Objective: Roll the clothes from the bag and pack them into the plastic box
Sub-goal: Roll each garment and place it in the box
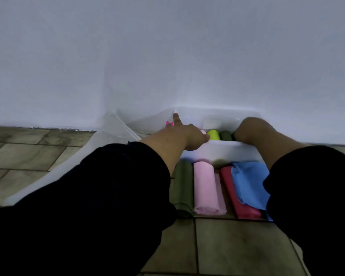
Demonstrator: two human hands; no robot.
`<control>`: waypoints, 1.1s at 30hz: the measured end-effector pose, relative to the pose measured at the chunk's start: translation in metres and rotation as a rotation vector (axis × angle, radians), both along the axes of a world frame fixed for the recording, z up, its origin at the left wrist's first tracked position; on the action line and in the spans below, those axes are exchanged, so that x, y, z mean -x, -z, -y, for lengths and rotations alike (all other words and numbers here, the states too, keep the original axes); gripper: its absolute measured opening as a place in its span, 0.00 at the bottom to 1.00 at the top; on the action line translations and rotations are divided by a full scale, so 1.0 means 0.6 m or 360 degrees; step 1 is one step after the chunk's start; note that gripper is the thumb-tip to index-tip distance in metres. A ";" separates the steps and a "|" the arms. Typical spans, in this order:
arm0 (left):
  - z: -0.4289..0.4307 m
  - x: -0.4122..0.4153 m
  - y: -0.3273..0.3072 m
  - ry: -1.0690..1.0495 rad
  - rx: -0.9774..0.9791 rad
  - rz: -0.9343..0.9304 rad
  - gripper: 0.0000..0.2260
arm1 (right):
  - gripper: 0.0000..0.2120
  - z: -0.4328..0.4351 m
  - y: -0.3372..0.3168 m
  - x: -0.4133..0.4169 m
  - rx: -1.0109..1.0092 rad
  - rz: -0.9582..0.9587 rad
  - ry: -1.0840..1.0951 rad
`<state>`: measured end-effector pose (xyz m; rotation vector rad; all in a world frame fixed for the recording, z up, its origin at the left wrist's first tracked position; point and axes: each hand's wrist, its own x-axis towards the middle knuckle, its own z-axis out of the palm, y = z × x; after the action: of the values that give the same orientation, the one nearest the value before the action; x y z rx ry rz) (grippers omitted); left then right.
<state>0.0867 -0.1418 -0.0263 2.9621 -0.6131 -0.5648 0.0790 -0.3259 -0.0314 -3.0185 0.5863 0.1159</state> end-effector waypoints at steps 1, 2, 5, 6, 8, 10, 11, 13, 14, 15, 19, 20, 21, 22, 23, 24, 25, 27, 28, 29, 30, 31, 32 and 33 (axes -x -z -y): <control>0.000 -0.003 0.004 -0.0008 0.0014 0.0004 0.27 | 0.14 0.001 0.000 0.010 -0.0025 0.0267 0.0016; 0.001 -0.004 0.008 -0.0047 0.0047 0.0011 0.29 | 0.13 -0.004 -0.001 0.026 -0.0078 0.0570 0.0011; 0.001 -0.003 0.019 -0.0240 0.0206 0.0028 0.34 | 0.07 -0.052 0.008 0.094 -0.0273 0.1183 -0.0164; 0.001 -0.001 0.022 -0.0304 0.0278 0.0040 0.35 | 0.05 -0.074 0.018 0.120 -0.0296 0.1167 -0.0243; -0.004 0.009 0.024 -0.0366 0.0443 0.0126 0.35 | 0.08 -0.120 0.052 0.166 -0.0292 0.0852 -0.0348; -0.018 0.039 0.021 -0.0272 0.0643 0.0396 0.29 | 0.17 -0.151 0.086 0.195 -0.0246 0.0522 -0.0352; -0.028 0.063 0.021 -0.0161 0.0757 0.0576 0.25 | 0.20 -0.161 0.099 0.201 -0.0243 0.0410 -0.0325; -0.049 0.121 0.030 0.0047 0.0793 0.0730 0.17 | 0.22 -0.177 0.114 0.207 -0.0258 0.0248 -0.0279; -0.059 0.150 0.040 0.0117 0.0640 0.0688 0.14 | 0.20 -0.183 0.119 0.208 -0.0268 0.0186 -0.0268; -0.068 0.177 0.051 0.0168 0.0408 0.0594 0.13 | 0.17 -0.187 0.122 0.210 -0.0271 0.0163 -0.0255; -0.091 0.222 0.106 0.0197 -0.0019 0.0281 0.17 | 0.14 -0.189 0.126 0.237 -0.0214 0.0241 -0.0240; -0.094 0.221 0.111 0.0218 -0.0014 0.0324 0.19 | 0.17 -0.188 0.126 0.251 -0.0186 0.0215 -0.0273; -0.099 0.218 0.116 0.0209 0.0016 0.0345 0.20 | 0.19 -0.185 0.127 0.266 -0.0163 0.0202 -0.0308; -0.104 0.215 0.119 0.0190 0.0056 0.0328 0.21 | 0.21 -0.183 0.128 0.287 -0.0145 0.0194 -0.0349; -0.109 0.212 0.121 0.0193 0.0091 0.0302 0.21 | 0.22 -0.180 0.129 0.310 -0.0133 0.0188 -0.0393; -0.114 0.209 0.122 0.0233 0.0110 0.0291 0.21 | 0.24 -0.177 0.131 0.334 -0.0133 0.0173 -0.0439; -0.118 0.208 0.119 0.0277 0.0116 0.0278 0.21 | 0.25 -0.174 0.133 0.360 -0.0140 0.0161 -0.0489; -0.127 0.212 0.109 0.0296 0.0200 0.0261 0.21 | 0.23 -0.171 0.135 0.404 -0.0180 0.0172 -0.0591; -0.129 0.215 0.103 0.0280 0.0293 0.0287 0.22 | 0.21 -0.171 0.136 0.421 -0.0219 0.0192 -0.0636; -0.130 0.219 0.097 0.0268 0.0412 0.0341 0.22 | 0.19 -0.170 0.136 0.434 -0.0261 0.0211 -0.0671; -0.131 0.227 0.091 0.0267 0.0542 0.0395 0.21 | 0.18 -0.170 0.138 0.444 -0.0299 0.0229 -0.0690; -0.131 0.237 0.084 0.0273 0.0646 0.0424 0.20 | 0.17 -0.170 0.139 0.452 -0.0330 0.0254 -0.0687; -0.133 0.249 0.080 0.0278 0.0701 0.0402 0.17 | 0.17 -0.170 0.141 0.459 -0.0352 0.0280 -0.0673; -0.135 0.262 0.078 0.0278 0.0707 0.0337 0.14 | 0.17 -0.171 0.143 0.465 -0.0359 0.0301 -0.0659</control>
<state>-0.0705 -0.0608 -0.0733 2.5764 -0.8896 -0.0995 -0.2001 -0.2232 -0.1173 -2.8369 -0.0684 -0.0791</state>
